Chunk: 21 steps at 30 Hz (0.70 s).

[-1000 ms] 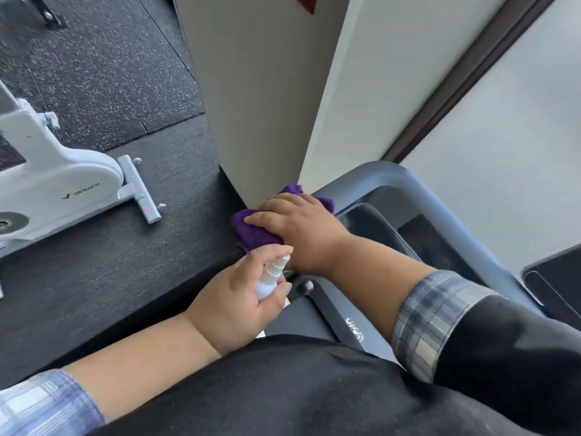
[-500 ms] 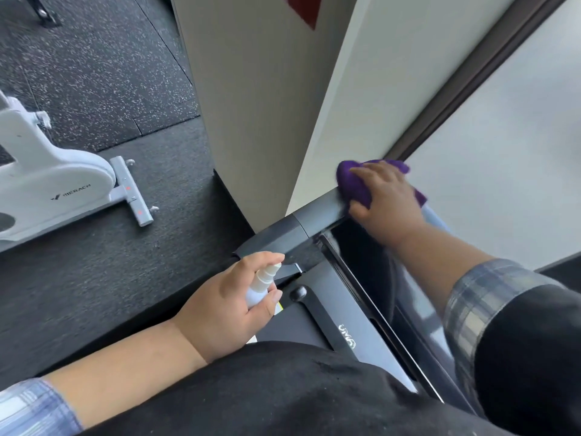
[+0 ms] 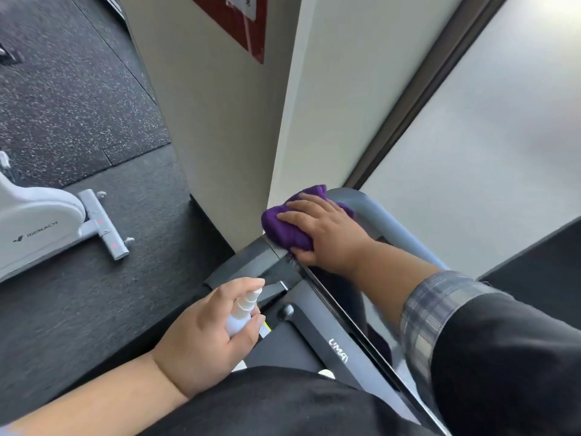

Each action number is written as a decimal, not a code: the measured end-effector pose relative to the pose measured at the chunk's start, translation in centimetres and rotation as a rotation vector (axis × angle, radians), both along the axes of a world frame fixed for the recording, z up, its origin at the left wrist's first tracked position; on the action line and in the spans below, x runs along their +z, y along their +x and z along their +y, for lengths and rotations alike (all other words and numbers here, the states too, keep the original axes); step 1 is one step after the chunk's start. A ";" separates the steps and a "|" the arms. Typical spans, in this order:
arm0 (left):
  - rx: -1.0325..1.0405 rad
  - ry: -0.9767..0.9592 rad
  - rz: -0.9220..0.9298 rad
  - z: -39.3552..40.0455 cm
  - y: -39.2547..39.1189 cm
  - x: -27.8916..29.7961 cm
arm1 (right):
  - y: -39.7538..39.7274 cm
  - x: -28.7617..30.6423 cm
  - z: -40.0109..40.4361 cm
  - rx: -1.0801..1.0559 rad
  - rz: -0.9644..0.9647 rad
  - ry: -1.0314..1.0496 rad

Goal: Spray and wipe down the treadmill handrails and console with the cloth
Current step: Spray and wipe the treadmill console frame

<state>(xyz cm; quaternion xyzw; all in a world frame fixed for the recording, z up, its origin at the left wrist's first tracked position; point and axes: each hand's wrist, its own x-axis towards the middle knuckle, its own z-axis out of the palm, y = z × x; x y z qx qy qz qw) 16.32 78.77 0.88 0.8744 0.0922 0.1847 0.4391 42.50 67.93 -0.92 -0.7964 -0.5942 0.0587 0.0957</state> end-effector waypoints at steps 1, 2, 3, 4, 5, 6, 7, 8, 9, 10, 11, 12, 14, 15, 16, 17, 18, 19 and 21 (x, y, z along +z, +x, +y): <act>-0.006 0.002 0.002 0.0 0.0 -0.1 | 1.8 0.3 -1.0 -0.049 -0.018 -0.040; -0.009 0.003 0.004 0.1 -0.1 -0.1 | 3.6 0.6 -2.0 -0.100 -0.037 -0.064; -0.012 0.002 0.007 0.2 -0.2 -0.2 | 5.1 0.7 -2.9 -0.158 -0.046 -0.072; -0.015 0.000 0.010 0.2 -0.3 -0.2 | 6.2 0.9 -3.5 -0.219 -0.037 -0.072; -0.019 -0.005 0.013 0.3 -0.4 -0.2 | 7.0 0.9 -3.8 -0.271 -0.018 -0.075; -0.023 -0.008 0.016 0.3 -0.5 -0.2 | 7.4 0.9 -3.8 -0.306 0.001 -0.079; -0.029 -0.010 0.021 0.3 -0.5 -0.3 | 7.4 0.7 -3.7 -0.328 0.012 -0.079; -0.034 -0.010 0.026 0.3 -0.6 -0.3 | 7.2 0.7 -3.5 -0.343 0.015 -0.071; -0.037 -0.012 0.029 0.3 -0.6 -0.3 | 6.8 0.7 -3.4 -0.347 0.016 -0.055; -0.037 -0.017 0.033 0.3 -0.7 -0.2 | 6.2 0.8 -3.1 -0.334 0.017 -0.046; -0.036 -0.025 0.038 0.3 -0.8 -0.2 | 5.3 1.0 -2.6 -0.295 0.019 -0.049; -0.033 -0.034 0.047 0.3 -0.9 -0.1 | 4.0 1.3 -1.9 -0.228 0.026 -0.061; -0.009 -0.041 0.060 0.3 -0.9 0.0 | 0.2 1.2 0.3 -0.047 0.056 -0.078; 0.004 -0.038 0.061 0.3 -0.8 0.2 | -2.4 0.8 1.6 0.043 0.069 -0.070; 0.012 -0.033 0.060 0.4 -0.8 0.3 | -5.2 0.2 2.9 0.119 0.071 -0.048; 0.013 -0.030 0.054 0.4 -0.8 0.4 | -7.7 -0.5 3.9 0.181 0.066 -0.020; 0.013 -0.026 0.045 0.5 -0.8 0.5 | -9.6 -1.0 4.6 0.224 0.055 0.007; 0.015 -0.022 0.035 0.7 -0.8 0.5 | -10.7 -1.4 4.9 0.242 0.048 0.031; 0.030 -0.016 0.030 1.0 -0.9 0.5 | -10.7 -1.6 4.9 0.235 0.042 0.055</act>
